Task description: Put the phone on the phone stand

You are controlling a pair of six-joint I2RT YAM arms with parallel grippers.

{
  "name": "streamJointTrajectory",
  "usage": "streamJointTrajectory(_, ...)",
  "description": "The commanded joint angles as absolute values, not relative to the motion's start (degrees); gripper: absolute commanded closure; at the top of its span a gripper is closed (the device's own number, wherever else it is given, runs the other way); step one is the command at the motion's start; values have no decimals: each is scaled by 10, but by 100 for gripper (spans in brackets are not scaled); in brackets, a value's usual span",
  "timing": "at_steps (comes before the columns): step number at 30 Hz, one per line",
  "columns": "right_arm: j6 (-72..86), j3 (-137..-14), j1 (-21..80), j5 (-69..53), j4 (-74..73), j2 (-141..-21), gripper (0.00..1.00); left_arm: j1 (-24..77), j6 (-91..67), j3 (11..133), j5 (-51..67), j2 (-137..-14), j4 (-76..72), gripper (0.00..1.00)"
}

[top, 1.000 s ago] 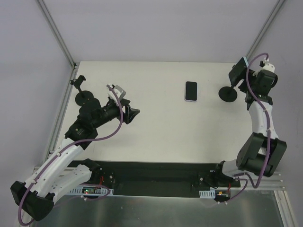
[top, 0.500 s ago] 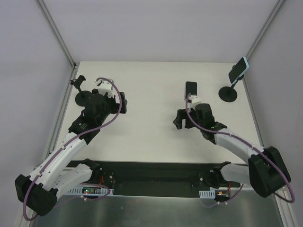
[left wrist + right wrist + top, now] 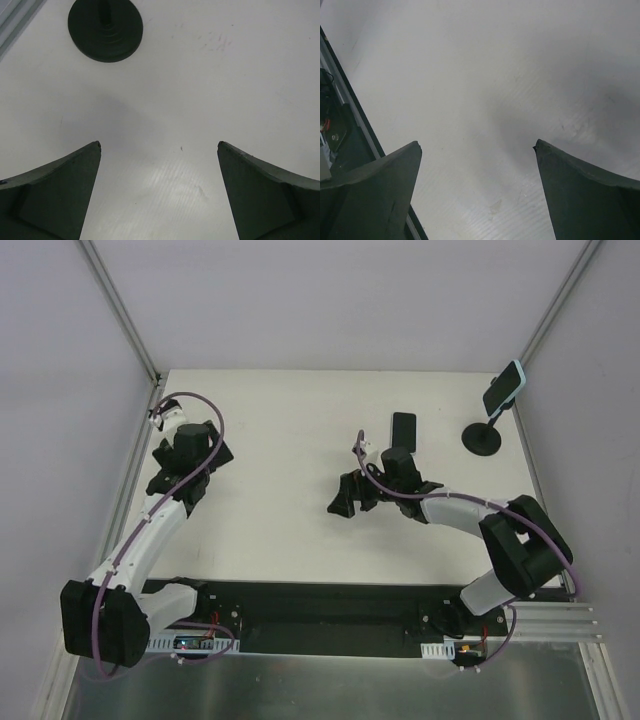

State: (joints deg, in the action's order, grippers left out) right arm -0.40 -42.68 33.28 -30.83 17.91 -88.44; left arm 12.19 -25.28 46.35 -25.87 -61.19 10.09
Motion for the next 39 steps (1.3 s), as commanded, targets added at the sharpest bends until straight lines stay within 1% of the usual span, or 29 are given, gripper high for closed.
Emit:
streamJointTrajectory(1,19,-410,331,-266,216,-839,1,65,-423,510,-222,-634,150,1)
streamJointTrajectory(3,6,-402,328,-244,209,-818,1,61,-469,525,-249,-637,137,1)
streamJointTrajectory(6,4,-391,316,-227,208,-802,0,41,-463,560,-311,-666,83,1)
streamJointTrajectory(11,11,-389,303,-232,208,-793,0,-31,-454,639,-306,-739,86,1)
streamJointTrajectory(13,12,-388,300,-232,208,-788,0,-54,-424,659,-264,-771,90,3)
streamJointTrajectory(14,17,-387,298,-233,207,-785,0,-56,-398,680,-259,-791,94,4)
streamJointTrajectory(18,18,-381,289,-231,207,-777,0,-59,-369,700,-280,-816,102,5)
streamJointTrajectory(21,19,-381,287,-233,208,-779,0,-69,-348,722,-281,-843,105,8)
streamJointTrajectory(22,20,-382,287,-236,207,-780,0,-73,-346,729,-269,-849,106,13)
streamJointTrajectory(25,23,-383,287,-240,208,-784,0,-83,-346,736,-256,-866,105,23)
streamJointTrajectory(26,23,-384,287,-240,208,-785,0,-85,-344,737,-254,-873,105,34)
streamJointTrajectory(29,23,-386,287,-238,209,-789,0,-90,-345,737,-244,-884,105,43)
streamJointTrajectory(31,23,-386,287,-240,209,-794,0,-89,-346,737,-237,-892,105,46)
streamJointTrajectory(35,22,-389,287,-240,210,-800,0,-94,-346,739,-222,-907,105,55)
streamJointTrajectory(36,22,-388,287,-240,210,-802,0,-97,-346,740,-214,-911,105,62)
streamJointTrajectory(38,21,-389,287,-239,209,-804,0,-98,-341,742,-206,-917,105,70)
streamJointTrajectory(39,21,-389,287,-238,210,-805,0,-102,-338,743,-196,-919,105,81)
